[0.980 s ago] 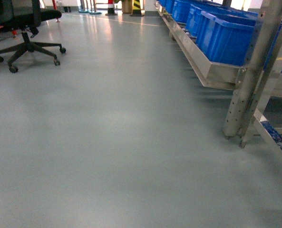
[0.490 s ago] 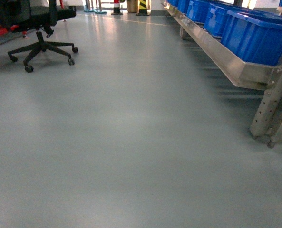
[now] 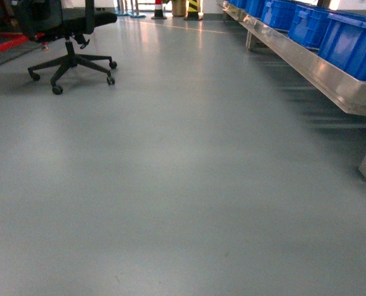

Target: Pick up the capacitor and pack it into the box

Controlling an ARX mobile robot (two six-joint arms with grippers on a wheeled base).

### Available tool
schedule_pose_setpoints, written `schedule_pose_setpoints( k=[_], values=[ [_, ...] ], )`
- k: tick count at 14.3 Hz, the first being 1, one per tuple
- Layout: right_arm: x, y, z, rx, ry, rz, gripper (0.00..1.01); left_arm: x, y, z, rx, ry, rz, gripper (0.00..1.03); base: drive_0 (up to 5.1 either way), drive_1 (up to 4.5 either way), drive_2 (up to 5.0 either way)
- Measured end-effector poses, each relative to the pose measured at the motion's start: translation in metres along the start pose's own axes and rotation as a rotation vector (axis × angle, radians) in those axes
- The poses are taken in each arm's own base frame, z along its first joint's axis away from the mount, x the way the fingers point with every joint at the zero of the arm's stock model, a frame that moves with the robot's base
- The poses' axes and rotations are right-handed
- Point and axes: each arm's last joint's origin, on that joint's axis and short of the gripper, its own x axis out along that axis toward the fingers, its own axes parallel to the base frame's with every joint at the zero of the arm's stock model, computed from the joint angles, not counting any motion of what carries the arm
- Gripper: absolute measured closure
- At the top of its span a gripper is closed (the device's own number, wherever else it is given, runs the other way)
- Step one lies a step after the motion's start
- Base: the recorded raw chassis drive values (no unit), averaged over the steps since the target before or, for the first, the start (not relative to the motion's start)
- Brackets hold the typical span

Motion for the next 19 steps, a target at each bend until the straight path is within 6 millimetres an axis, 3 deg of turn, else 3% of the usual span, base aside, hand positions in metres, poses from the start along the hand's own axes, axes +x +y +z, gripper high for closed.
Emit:
schedule_pose_setpoints(
  k=[19],
  values=[
    [0.0000, 0.0000, 0.0009, 0.000, -0.009, 0.000, 0.03, 0.0000, 0.0000, 0.0004, 0.000, -0.004, 0.001, 0.61, -5.0, 2.47, 2.5]
  ],
)
